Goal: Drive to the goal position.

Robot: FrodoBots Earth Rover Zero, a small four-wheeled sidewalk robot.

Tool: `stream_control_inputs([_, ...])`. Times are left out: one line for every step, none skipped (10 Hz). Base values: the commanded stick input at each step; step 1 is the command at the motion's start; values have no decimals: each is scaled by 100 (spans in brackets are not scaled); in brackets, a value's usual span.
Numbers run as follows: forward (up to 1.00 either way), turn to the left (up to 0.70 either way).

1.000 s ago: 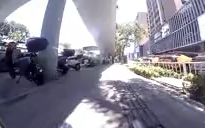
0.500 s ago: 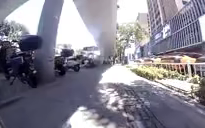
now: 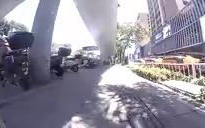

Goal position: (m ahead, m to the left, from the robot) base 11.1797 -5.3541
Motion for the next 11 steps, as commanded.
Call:
stream_control_inputs([45, 0])
stream_control_inputs([45, 0])
stream_control_inputs([45, 0])
stream_control_inputs([45, 0])
stream_control_inputs([45, 0])
stream_control_inputs([45, 0])
stream_control_inputs([45, 0])
stream_control_inputs([45, 0])
stream_control_inputs([45, 0])
stream_control_inputs([45, 0])
stream_control_inputs([45, 0])
